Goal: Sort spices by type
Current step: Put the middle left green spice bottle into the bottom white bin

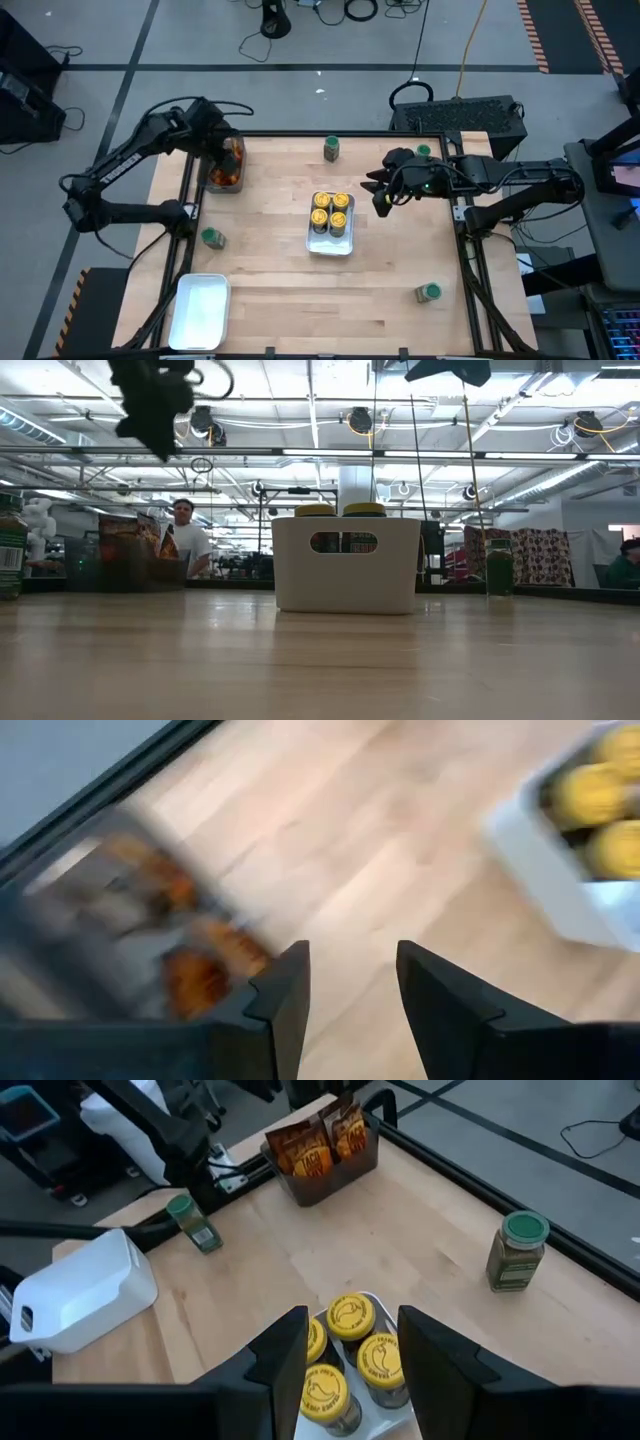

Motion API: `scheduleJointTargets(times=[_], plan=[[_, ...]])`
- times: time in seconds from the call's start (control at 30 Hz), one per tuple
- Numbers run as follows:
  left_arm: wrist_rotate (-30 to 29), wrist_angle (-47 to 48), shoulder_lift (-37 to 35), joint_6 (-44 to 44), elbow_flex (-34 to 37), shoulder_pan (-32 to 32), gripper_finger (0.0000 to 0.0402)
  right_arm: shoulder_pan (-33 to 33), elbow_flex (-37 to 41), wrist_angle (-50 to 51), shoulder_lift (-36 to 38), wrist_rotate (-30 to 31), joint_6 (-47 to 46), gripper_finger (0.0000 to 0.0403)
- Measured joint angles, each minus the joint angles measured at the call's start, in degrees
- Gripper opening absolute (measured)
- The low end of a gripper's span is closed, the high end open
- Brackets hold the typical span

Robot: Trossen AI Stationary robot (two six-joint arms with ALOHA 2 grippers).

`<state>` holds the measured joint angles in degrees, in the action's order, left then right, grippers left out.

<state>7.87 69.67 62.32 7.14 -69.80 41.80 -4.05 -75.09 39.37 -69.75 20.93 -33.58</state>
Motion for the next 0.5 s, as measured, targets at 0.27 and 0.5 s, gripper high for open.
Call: scheduleJointTargets(times=[0.27, 0.5], plan=[[2.4, -12.0, 0.2, -1.6, 0.0, -11.8, 0.0156, 0.4, 0.0, -3.8, -2.7, 0.0, 3.0, 0.0137], [2.6, -22.6, 0.2, -3.3, 0.0, -22.0, 0.0156, 0.4, 0.0, -9.9, -6.8, -0.1, 6.9, 0.0137]])
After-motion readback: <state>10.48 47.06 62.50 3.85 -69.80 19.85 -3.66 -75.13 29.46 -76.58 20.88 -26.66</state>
